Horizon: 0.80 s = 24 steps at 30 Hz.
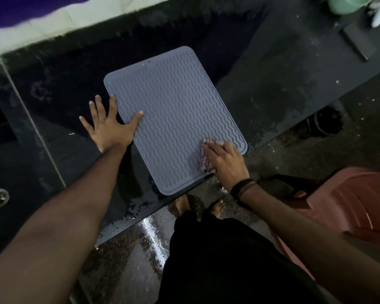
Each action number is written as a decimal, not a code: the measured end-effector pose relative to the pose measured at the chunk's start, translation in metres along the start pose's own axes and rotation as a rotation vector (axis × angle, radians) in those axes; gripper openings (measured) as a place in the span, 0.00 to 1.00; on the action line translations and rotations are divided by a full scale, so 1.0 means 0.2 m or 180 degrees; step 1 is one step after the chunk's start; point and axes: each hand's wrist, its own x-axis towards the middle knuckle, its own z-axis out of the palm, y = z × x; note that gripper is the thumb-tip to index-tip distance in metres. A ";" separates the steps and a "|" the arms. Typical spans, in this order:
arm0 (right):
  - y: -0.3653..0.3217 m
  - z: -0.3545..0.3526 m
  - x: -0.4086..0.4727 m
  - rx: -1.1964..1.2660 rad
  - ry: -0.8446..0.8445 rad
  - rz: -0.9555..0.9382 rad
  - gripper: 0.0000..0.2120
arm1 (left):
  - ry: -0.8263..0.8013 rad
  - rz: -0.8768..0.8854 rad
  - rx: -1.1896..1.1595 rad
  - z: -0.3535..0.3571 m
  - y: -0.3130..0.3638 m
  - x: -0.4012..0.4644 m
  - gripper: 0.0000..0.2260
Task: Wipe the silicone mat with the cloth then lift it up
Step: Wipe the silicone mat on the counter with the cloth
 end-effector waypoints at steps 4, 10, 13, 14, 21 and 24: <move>0.02 -0.02 -0.13 -0.0082 -0.0069 -0.0044 0.21 | 0.0006 0.0020 -0.0046 0.00 0.00 0.00 0.47; 0.05 -0.13 0.07 0.0184 0.0061 0.0327 0.23 | 0.0032 0.0016 -0.0076 0.01 0.00 0.00 0.47; -0.01 -0.13 0.27 0.0244 -0.0033 0.0272 0.26 | 0.0067 0.0007 -0.0060 0.01 -0.01 0.01 0.47; -0.04 -0.11 0.29 0.0213 -0.0143 0.0236 0.26 | 0.0063 0.0000 -0.0062 0.01 -0.01 0.02 0.47; 0.03 -0.02 -0.01 0.0099 -0.0151 0.0146 0.24 | 0.0079 -0.0013 -0.0048 0.02 0.00 0.00 0.47; 0.05 -0.05 -0.12 -0.0006 -0.0260 0.0088 0.20 | 0.0061 0.0006 -0.0072 0.00 0.01 0.00 0.46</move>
